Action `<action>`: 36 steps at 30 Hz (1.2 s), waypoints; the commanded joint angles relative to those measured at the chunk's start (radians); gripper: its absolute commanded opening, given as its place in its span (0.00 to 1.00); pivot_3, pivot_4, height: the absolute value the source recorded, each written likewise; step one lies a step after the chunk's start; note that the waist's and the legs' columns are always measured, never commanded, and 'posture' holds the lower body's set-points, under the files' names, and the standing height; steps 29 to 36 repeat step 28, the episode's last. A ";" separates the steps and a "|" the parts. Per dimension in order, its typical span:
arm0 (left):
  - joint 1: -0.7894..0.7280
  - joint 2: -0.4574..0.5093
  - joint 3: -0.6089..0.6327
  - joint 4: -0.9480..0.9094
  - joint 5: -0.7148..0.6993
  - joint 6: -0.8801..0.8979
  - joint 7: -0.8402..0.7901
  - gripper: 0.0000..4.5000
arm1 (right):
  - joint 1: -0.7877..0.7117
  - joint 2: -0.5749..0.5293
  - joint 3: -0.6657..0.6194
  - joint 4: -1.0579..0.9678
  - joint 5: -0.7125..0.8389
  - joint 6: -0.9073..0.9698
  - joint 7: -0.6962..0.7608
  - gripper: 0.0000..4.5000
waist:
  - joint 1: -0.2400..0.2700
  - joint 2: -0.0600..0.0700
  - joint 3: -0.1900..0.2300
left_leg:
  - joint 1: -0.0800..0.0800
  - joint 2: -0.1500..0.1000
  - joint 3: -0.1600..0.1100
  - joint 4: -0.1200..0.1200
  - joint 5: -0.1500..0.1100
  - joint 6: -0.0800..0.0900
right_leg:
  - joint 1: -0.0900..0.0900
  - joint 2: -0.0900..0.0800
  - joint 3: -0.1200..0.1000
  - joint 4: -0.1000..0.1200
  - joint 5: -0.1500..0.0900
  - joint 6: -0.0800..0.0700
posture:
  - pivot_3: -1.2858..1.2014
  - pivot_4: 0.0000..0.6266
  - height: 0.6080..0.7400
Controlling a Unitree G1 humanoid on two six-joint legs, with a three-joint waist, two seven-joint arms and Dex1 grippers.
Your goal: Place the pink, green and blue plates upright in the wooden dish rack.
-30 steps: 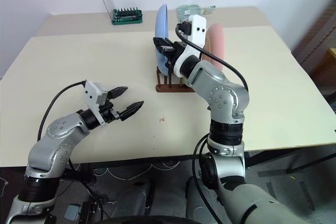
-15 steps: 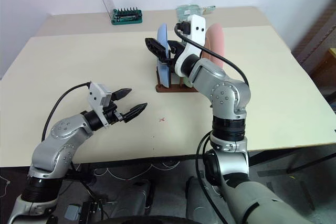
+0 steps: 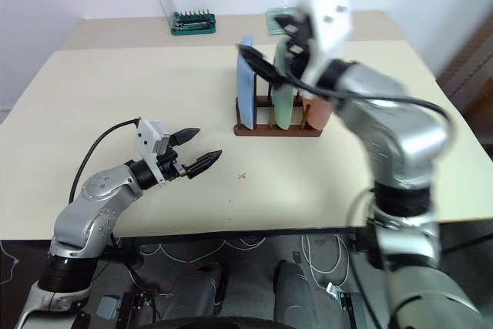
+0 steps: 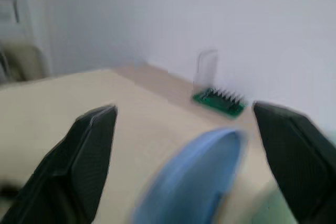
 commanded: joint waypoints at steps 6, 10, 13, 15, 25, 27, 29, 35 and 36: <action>-0.032 0.038 0.044 0.097 0.035 -0.089 -0.039 1.00 | 0.418 -0.206 -0.330 -0.049 0.060 -0.070 0.244 0.93 | -0.004 0.002 0.000 | 0.001 0.002 0.004 0.001 0.000 0.000 | 0.000 0.000 0.001 0.000 0.000 0.000 | 0.52 0.24 1.00; -0.027 0.049 0.044 0.122 0.052 -0.102 -0.043 1.00 | 0.555 -0.192 -0.309 0.009 -0.020 -0.157 0.275 0.93 | -0.011 0.002 -0.001 | 0.002 0.003 0.004 0.001 0.000 0.000 | 0.000 0.000 0.001 0.001 0.000 0.000 | 0.52 0.24 1.00; -0.001 0.078 0.069 0.141 0.061 -0.109 -0.052 1.00 | 0.575 -0.158 -0.237 0.107 -0.090 -0.239 0.253 0.93 | -0.015 0.002 0.000 | 0.001 0.003 0.004 0.002 0.000 0.000 | 0.000 0.000 0.001 0.000 0.000 0.000 | 0.52 0.24 1.00; 0.016 0.099 0.083 0.146 0.065 -0.112 -0.051 1.00 | 0.562 -0.142 -0.211 0.158 -0.109 -0.286 0.262 0.93 | -0.016 0.003 0.000 | 0.002 0.003 0.005 0.002 0.000 0.000 | 0.000 0.000 0.002 0.001 0.000 -0.001 | 0.52 0.24 1.00; 0.070 0.120 0.137 0.123 0.077 -0.126 -0.021 1.00 | 0.503 -0.114 -0.135 0.350 -0.150 -0.425 0.309 0.93 | -0.010 0.003 0.001 | 0.001 0.002 0.005 0.002 0.000 0.000 | 0.000 -0.001 0.001 0.000 0.000 0.000 | 0.52 0.24 1.00; 0.082 0.112 0.137 0.116 0.077 -0.132 -0.012 1.00 | 0.485 -0.108 -0.118 0.375 -0.155 -0.435 0.311 0.93 | -0.013 0.003 0.001 | 0.001 0.002 0.005 0.002 0.000 0.000 | 0.000 -0.001 0.001 0.001 0.000 0.000 | 0.52 0.24 1.00; 0.088 0.109 0.135 0.112 0.079 -0.133 -0.007 1.00 | 0.479 -0.108 -0.110 0.389 -0.161 -0.442 0.312 0.93 | -0.013 0.003 0.001 | 0.001 0.002 0.005 0.002 0.000 0.000 | 0.000 -0.001 0.002 0.001 0.000 0.000 | 0.52 0.24 1.00; 0.088 0.109 0.135 0.112 0.079 -0.133 -0.007 1.00 | 0.479 -0.108 -0.110 0.389 -0.161 -0.442 0.312 0.93 | -0.013 0.003 0.001 | 0.001 0.002 0.005 0.002 0.000 0.000 | 0.000 -0.001 0.002 0.001 0.000 0.000 | 0.52 0.24 1.00; 0.088 0.109 0.135 0.112 0.079 -0.133 -0.007 1.00 | 0.479 -0.108 -0.110 0.389 -0.161 -0.442 0.312 0.93 | -0.013 0.003 0.001 | 0.001 0.002 0.005 0.002 0.000 0.000 | 0.000 -0.001 0.002 0.001 0.000 0.000 | 0.52 0.24 1.00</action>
